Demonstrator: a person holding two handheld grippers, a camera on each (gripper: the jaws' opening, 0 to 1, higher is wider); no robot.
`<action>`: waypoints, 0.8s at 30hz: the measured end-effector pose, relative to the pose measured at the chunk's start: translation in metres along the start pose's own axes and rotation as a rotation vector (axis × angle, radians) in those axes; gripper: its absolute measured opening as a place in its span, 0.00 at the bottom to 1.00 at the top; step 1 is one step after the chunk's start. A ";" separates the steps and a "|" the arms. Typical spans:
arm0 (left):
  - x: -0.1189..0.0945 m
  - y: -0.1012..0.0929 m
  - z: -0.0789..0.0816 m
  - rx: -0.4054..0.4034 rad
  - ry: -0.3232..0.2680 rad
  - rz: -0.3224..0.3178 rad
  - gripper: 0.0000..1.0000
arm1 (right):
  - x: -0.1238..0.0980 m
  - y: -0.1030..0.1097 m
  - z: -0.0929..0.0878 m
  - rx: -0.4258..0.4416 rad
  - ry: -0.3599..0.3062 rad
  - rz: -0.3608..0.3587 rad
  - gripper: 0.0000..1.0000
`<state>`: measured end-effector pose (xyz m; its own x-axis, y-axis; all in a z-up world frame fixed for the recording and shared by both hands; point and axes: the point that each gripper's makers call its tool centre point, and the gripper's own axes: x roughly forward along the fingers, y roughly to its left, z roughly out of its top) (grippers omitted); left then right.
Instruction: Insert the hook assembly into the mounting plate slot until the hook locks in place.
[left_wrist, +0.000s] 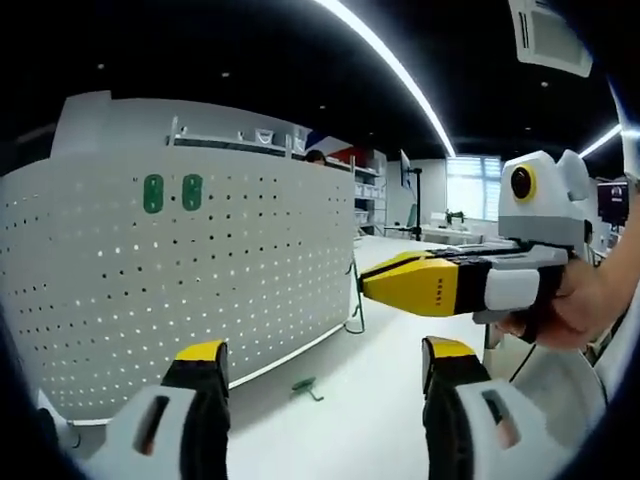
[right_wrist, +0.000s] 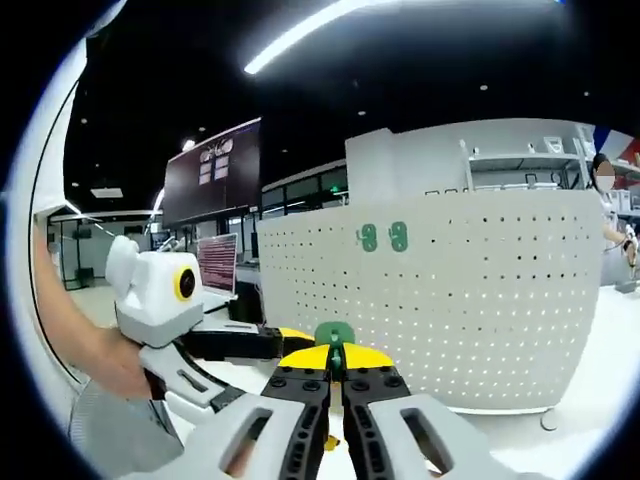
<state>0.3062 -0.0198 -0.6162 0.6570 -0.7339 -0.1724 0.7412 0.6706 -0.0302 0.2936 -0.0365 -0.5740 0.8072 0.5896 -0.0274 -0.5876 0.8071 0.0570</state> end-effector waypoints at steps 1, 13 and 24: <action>0.000 0.001 0.000 -0.001 0.002 0.004 0.81 | 0.000 0.000 0.000 0.003 0.001 -0.002 0.00; -0.004 0.010 -0.002 -0.004 0.000 0.023 0.80 | 0.008 -0.023 0.016 0.034 -0.024 -0.053 0.00; -0.014 0.023 0.003 -0.002 -0.019 0.061 0.78 | 0.021 -0.054 0.038 0.038 -0.053 -0.121 0.00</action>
<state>0.3149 0.0053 -0.6112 0.7037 -0.6934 -0.1550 0.6992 0.7146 -0.0223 0.3447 -0.0689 -0.5394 0.8744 0.4848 0.0164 -0.4841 0.8699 0.0941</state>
